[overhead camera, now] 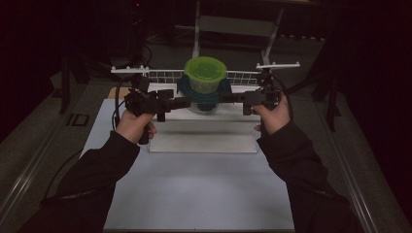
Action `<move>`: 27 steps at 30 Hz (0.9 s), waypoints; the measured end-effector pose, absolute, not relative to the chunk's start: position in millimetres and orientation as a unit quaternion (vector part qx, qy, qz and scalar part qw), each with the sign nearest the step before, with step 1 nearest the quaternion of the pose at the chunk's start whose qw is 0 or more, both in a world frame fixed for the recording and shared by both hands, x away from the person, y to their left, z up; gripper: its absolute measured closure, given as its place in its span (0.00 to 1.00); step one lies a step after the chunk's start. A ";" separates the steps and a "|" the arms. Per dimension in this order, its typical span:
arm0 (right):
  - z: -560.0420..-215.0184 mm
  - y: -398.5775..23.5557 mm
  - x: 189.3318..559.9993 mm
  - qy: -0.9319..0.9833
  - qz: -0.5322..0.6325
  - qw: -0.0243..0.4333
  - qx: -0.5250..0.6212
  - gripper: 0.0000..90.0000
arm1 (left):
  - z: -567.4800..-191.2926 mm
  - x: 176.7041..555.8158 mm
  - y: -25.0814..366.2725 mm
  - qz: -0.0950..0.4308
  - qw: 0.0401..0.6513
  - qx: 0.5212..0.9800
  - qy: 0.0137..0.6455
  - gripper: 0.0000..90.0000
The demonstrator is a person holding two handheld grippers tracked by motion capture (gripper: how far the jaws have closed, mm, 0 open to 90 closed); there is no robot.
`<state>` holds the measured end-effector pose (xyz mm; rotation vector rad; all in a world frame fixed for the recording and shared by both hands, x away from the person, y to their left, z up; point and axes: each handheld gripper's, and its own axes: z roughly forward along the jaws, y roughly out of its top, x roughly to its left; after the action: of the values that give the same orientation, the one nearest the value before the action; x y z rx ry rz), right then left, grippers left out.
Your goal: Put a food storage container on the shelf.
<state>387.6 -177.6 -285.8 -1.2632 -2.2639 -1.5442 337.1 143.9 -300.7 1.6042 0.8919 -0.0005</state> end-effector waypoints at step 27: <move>-390.6 -198.6 334.9 -0.764 -0.509 0.077 -0.389 0.17 | -393.2 278.3 119.0 -0.009 0.574 0.758 0.310 0.01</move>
<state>334.9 -198.6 -390.6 -1.1641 -2.2897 -1.5250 278.3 119.0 -393.2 1.7751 0.7261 -0.0209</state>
